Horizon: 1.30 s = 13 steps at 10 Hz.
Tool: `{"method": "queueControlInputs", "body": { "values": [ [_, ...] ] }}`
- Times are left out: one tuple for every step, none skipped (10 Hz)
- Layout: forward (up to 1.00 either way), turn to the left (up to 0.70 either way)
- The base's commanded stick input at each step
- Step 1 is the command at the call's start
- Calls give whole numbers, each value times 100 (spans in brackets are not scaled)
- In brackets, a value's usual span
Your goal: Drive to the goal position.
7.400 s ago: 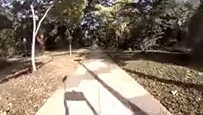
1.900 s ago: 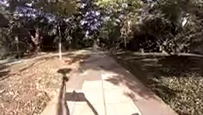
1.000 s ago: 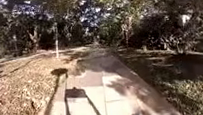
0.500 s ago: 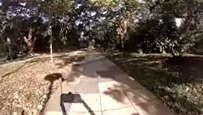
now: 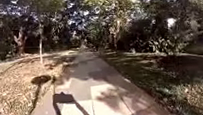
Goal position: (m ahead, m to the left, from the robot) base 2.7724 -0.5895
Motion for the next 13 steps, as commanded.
{"method": "queueControlInputs", "body": {
  "values": [
    [50, 0],
    [50, 0],
    [50, 0],
    [50, 0],
    [50, 0],
    [50, 0],
    [50, 0],
    [50, 0],
    [50, 0],
    [50, 0],
    [50, 0],
    [50, 0],
    [50, 0]
  ]
}}
